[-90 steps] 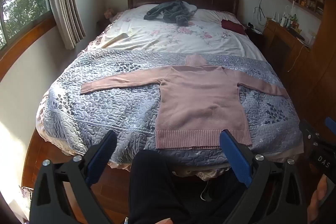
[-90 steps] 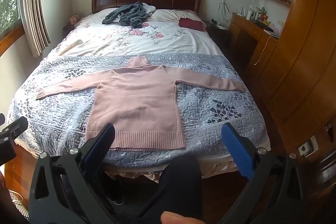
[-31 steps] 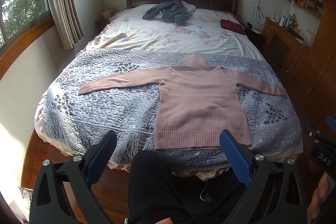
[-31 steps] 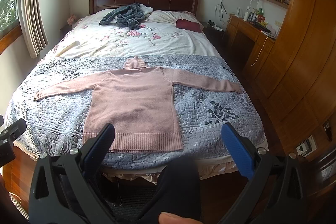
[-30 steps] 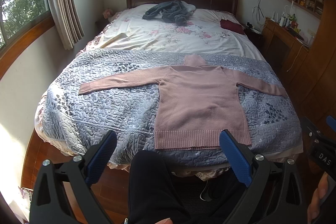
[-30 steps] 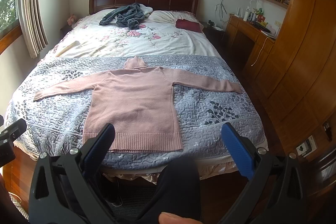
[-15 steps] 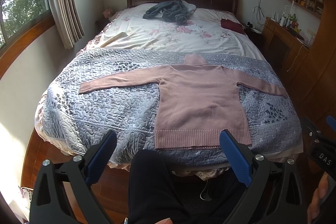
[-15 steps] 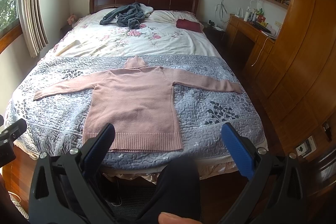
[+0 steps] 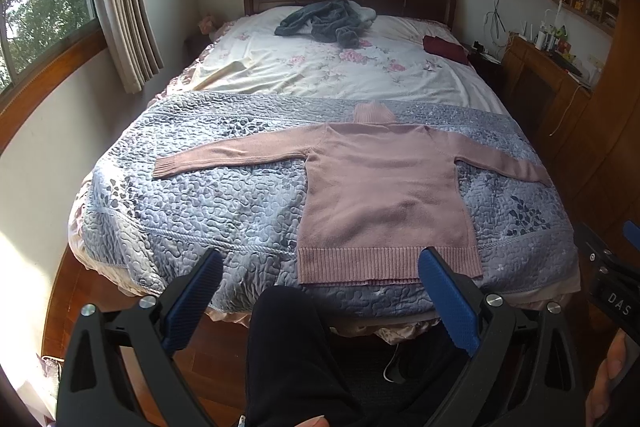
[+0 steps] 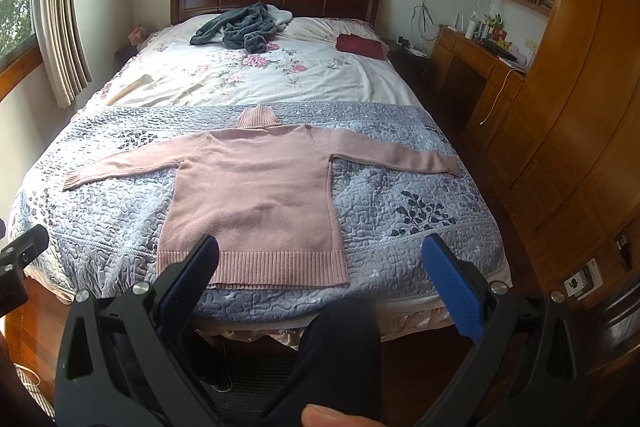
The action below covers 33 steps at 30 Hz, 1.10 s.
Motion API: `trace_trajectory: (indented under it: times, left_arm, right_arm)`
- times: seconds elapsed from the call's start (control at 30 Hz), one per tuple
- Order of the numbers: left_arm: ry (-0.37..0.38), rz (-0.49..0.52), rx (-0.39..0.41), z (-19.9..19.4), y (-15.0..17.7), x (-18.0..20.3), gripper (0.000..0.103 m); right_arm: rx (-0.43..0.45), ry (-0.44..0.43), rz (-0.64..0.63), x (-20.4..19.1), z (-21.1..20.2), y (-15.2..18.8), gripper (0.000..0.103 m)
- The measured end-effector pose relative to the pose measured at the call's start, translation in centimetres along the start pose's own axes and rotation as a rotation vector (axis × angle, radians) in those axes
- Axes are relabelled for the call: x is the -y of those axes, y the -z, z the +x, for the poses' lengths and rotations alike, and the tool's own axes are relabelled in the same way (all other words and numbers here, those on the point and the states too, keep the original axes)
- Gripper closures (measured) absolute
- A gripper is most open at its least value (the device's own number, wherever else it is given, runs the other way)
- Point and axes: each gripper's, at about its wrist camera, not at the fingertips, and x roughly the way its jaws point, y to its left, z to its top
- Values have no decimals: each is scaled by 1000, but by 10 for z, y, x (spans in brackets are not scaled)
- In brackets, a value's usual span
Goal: Fold small clothes
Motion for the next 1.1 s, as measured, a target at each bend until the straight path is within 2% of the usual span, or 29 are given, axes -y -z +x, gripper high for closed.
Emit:
trace_trajectory:
  times: [0.4,0.53,0.63,0.7,0.8,0.9,1.0,1.07,1.1]
  left_arm:
    - [6,-7,-14,17,-4,-1,4]
    - [3,-2,4,26,-11,1,4]
    - [12,21,49,38,-18,4,4]
    - [51,25,69,52,-24,5,4]
    - [57,44,89,81,-34,11,4]
    - [77,74,54,116,-41,20,4]
    - [109,87,52,146,-46,30,4]
    - [146,85,45,166,-48,35,4]
    - [170,78,40,176,-49,37,4]
  right_arm:
    - [-28,5,-15,-4,17,0,3]
    - [15,0,-17,3,28,-4,3]
    - [75,-103,-16,18,47,-10,3]
    - [63,-127,28,36,72,-18,3]
    - [11,-150,112,68,119,-30,3]
    - [-42,-159,210,106,170,-39,3]
    - [-83,-172,361,155,225,-41,3]
    - [-116,-199,494,192,265,-37,12]
    - [-145,-208,557,210,285,-34,28]
